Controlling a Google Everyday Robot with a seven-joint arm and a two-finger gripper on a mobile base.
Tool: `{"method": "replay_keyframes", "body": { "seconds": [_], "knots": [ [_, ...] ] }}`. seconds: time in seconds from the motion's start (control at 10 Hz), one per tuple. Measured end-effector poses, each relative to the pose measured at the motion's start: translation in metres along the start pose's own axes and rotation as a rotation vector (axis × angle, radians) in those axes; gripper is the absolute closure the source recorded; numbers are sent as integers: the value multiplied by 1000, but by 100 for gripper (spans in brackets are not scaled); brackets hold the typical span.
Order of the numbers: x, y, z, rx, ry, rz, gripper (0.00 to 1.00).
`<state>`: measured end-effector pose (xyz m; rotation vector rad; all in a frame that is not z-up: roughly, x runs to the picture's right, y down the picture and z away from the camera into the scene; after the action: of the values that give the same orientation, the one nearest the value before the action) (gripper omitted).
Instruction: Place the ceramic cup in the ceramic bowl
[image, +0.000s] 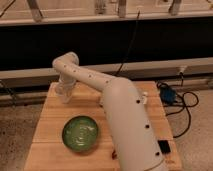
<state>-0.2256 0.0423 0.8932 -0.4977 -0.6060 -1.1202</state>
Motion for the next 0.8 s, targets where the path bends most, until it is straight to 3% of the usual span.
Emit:
{"method": "replay_keyframes", "body": {
  "seconds": [0.1,0.2,0.3,0.5,0.8],
  "knots": [
    [1,1,-1,10,2,12,95],
    [3,1,-3,-8,17,22,99],
    [2,0,-4,-27,21,19,100],
    [-3,8,-24,-21,26,17,100],
    [-8,8,-27,-15,30,11,100]
  ]
}}
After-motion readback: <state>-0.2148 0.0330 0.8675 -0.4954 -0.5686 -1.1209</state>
